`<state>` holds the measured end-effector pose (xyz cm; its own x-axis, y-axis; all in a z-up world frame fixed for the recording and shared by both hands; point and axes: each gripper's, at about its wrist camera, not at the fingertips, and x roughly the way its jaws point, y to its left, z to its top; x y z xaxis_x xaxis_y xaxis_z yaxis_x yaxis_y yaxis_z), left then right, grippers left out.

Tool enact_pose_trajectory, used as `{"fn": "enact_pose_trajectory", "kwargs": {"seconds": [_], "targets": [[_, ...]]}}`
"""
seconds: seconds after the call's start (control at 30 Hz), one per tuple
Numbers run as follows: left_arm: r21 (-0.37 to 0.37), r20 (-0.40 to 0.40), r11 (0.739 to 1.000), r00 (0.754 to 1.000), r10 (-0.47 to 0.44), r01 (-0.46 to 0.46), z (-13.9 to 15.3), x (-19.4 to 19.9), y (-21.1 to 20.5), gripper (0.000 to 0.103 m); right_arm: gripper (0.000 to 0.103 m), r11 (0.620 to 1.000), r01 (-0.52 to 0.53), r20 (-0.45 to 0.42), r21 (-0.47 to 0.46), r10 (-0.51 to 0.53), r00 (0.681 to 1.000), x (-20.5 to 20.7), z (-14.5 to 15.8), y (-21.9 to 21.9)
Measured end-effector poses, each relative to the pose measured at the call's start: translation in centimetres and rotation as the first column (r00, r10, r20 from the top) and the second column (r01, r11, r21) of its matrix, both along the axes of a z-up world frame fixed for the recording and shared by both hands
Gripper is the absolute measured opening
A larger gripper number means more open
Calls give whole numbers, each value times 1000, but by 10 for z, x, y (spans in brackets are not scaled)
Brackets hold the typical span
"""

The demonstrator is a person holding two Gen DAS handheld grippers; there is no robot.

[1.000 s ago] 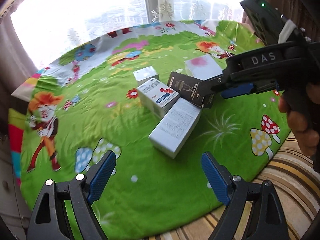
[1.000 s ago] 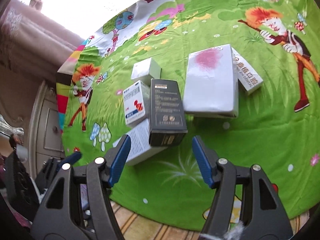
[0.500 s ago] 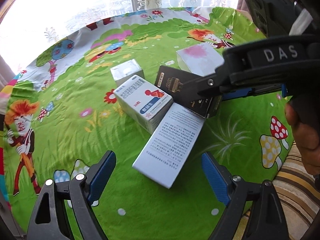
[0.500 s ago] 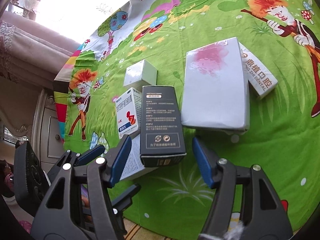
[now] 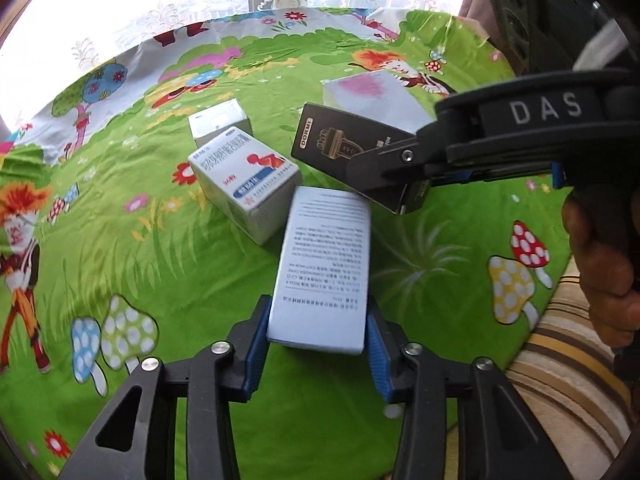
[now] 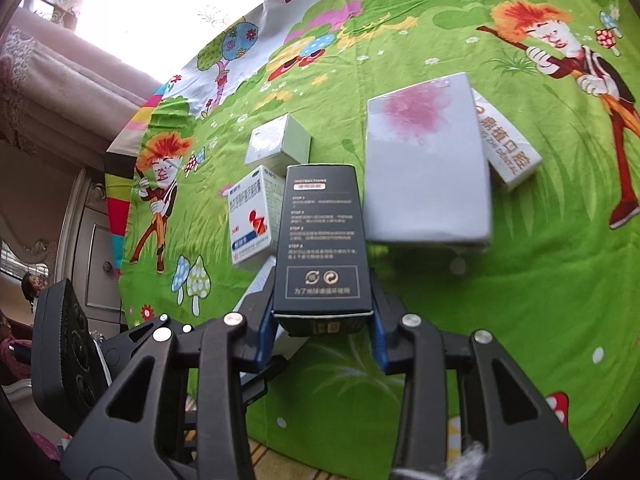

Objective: Organize rigid objects
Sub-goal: 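Grasp the black box with right tool while left tool grasps leaflet-printed box, then carry both held boxes over the purple box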

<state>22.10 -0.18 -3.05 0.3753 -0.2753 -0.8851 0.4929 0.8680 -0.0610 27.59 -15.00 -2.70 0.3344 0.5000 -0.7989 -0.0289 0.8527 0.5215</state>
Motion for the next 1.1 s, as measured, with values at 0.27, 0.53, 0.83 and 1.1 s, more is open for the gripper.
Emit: {"fn": "enact_pose_trajectory", "kwargs": {"seconds": [0.27, 0.53, 0.83, 1.1], "targets": [[-37, 35, 998, 998, 61, -60, 19, -44, 6, 42, 43, 1000, -12, 62, -24, 13, 998, -40, 21, -1], [-26, 117, 966, 959, 258, -257, 46, -93, 35, 42, 43, 996, -64, 104, -56, 69, 992, -86, 40, 17], [-74, 147, 832, 819, 555, -550, 63, -143, 126, 42, 43, 959, -245, 148, -144, 266, 953, -128, 59, 87], [-48, 143, 689, 678, 721, -723, 52, -182, 213, 42, 43, 878, -433, 168, -204, 468, 868, -158, 73, 171]]}}
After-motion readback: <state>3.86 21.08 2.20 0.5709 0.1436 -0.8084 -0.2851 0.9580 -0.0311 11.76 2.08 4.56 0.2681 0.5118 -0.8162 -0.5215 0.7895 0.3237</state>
